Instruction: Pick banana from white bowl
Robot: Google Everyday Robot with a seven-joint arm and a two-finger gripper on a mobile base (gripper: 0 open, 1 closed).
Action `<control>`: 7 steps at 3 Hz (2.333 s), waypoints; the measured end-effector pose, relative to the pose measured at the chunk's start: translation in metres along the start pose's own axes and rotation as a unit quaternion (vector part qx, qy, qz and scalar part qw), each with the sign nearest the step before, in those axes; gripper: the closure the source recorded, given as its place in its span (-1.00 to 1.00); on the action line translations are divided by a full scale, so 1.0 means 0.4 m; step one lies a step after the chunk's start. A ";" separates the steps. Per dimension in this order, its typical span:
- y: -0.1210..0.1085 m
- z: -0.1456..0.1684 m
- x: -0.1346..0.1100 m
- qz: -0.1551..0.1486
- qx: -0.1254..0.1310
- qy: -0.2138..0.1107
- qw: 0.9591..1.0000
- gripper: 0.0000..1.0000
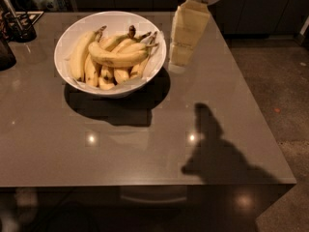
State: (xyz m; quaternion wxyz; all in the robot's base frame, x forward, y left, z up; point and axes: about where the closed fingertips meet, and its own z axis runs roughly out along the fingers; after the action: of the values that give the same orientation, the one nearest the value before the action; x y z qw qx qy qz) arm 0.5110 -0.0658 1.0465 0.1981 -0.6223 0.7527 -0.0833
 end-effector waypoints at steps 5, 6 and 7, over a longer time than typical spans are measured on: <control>-0.051 0.180 -0.280 -0.067 -0.041 -0.011 0.997 -1.00; -0.073 0.226 -0.288 -0.048 -0.058 -0.009 0.997 -1.00; -0.082 0.274 -0.285 -0.025 -0.081 -0.009 0.996 -0.98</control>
Offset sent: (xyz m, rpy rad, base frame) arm 0.0065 0.0279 -0.0007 -0.0304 -0.0009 0.0570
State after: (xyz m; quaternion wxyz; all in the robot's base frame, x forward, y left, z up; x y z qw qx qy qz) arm 0.6017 0.0512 0.9813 0.1511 -0.6558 0.7393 -0.0215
